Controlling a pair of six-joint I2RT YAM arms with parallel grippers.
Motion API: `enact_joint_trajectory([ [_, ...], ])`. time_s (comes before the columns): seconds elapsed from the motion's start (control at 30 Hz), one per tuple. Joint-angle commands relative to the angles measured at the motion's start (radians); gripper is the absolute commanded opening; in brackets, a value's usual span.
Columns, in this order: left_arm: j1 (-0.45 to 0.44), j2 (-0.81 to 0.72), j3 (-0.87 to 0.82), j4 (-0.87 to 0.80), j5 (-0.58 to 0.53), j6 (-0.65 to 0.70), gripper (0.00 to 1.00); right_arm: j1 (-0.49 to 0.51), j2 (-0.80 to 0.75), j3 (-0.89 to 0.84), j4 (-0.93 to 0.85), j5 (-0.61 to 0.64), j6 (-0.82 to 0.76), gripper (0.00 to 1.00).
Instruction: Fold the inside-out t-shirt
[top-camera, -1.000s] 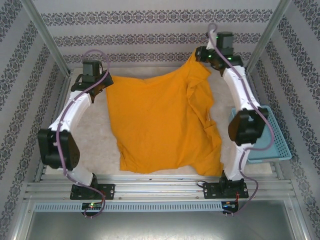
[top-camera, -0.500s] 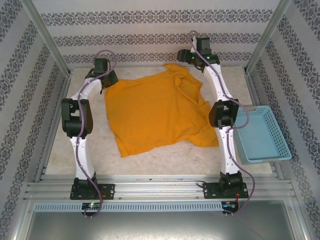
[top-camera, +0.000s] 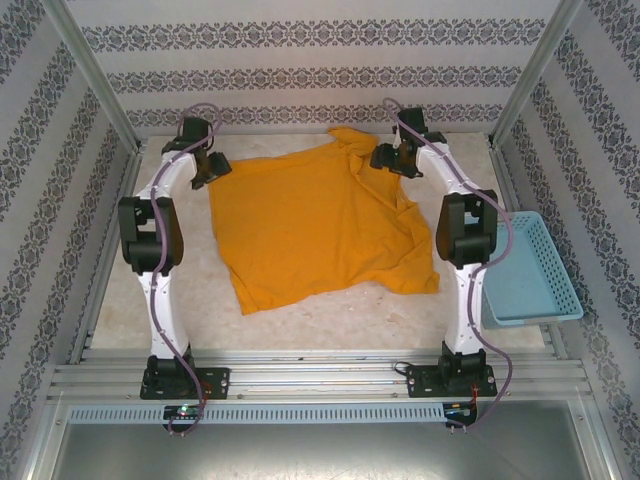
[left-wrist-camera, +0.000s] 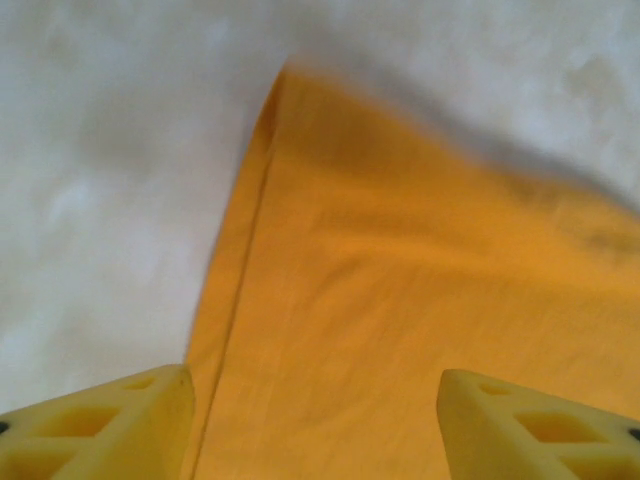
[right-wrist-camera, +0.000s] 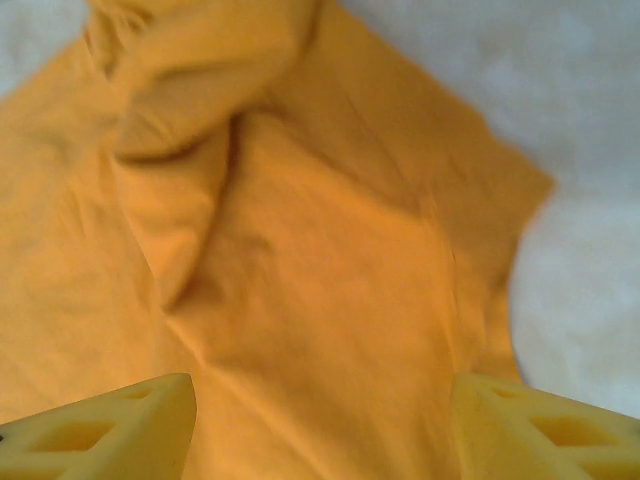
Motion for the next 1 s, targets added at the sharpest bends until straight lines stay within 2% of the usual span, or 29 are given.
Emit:
enact_joint_trajectory([
  [0.0,-0.040,-0.197,-0.200,0.058,0.041,-0.066,0.68,0.009,-0.140,-0.145,0.091,0.014,0.032,0.68],
  [0.13,-0.091,-0.273,-0.398,0.217,0.182,-0.140,0.68,0.019,-0.167,-0.254,0.139,-0.068,0.037,0.67],
  [0.23,-0.137,-0.246,-0.444,0.288,0.235,-0.146,0.68,0.016,-0.113,-0.221,0.139,-0.070,0.047,0.65],
  [0.33,-0.165,-0.186,-0.442,0.314,0.283,-0.152,0.68,0.011,-0.024,-0.115,0.109,-0.079,0.056,0.63],
  [0.5,-0.163,-0.127,-0.472,0.309,0.272,-0.168,0.68,0.009,0.128,0.093,0.013,-0.030,0.060,0.59],
  [0.73,-0.104,-0.188,-0.644,0.359,0.221,-0.187,0.69,-0.021,0.291,0.308,-0.162,0.063,0.130,0.54],
  [0.83,-0.061,-0.225,-0.718,0.389,0.221,-0.192,0.69,-0.034,0.262,0.244,-0.148,0.095,0.173,0.52],
  [0.97,-0.013,-0.267,-0.781,0.415,0.234,-0.184,0.70,-0.035,0.169,0.070,-0.072,0.104,0.200,0.47],
])
